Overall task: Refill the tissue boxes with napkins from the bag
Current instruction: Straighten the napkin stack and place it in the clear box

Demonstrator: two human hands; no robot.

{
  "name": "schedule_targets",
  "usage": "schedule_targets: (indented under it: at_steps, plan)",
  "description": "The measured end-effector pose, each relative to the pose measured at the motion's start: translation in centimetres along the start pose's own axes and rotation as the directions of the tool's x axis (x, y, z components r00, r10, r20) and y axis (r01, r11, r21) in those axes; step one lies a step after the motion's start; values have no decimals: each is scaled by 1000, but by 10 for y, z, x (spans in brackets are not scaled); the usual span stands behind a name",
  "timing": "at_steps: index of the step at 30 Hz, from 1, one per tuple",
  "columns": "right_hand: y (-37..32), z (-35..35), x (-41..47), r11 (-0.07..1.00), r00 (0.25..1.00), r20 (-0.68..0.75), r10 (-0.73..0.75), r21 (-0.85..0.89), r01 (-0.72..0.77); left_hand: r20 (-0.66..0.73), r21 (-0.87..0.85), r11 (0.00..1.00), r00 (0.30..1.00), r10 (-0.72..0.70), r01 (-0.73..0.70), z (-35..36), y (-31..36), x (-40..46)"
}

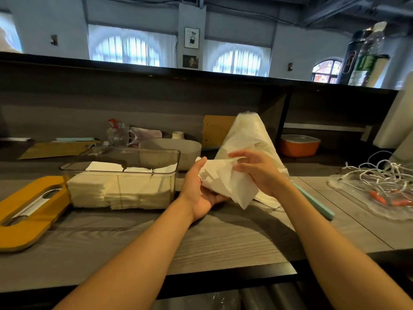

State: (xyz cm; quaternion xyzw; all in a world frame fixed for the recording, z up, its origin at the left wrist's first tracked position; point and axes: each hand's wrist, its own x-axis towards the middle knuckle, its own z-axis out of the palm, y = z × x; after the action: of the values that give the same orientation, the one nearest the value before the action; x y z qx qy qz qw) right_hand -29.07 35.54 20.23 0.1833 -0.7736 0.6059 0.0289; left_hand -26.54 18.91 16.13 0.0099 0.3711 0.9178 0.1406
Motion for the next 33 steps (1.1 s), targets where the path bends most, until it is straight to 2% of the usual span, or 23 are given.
schedule_targets:
  at_steps: [4,7,9,12,16,21,27,30,33]
  plan:
    - [6,8,3,986,986,-139,-89,-151,67,38,122,992,999,2,-7,3,-3,-3]
    - [9,19,5,974,966,-215,-144,-203,100,-1,232,972,999,46,-45,5,-7,-3]
    - [11,23,6,963,963,-217,-161,-247,105,-19,245,966,995,95,-87,7,-9,-3]
    - [9,22,5,938,966,-196,-166,-333,94,-69,174,970,981,182,-168,7,-6,-2]
    - [10,24,3,893,988,-103,-111,-448,53,-86,140,963,966,245,-231,6,-5,-2]
    - [15,20,8,934,987,-150,-55,-358,-3,-71,8,988,985,156,-156,8,-1,-6]
    - [12,20,3,960,975,-193,-111,-276,55,-91,-36,992,989,120,-123,7,0,-6]
    - [13,20,5,975,951,-296,-91,-221,25,-105,-53,990,987,125,-131,7,0,-6]
    - [10,16,5,992,891,-445,-91,-114,44,-136,-87,987,983,124,-137,7,0,-4]
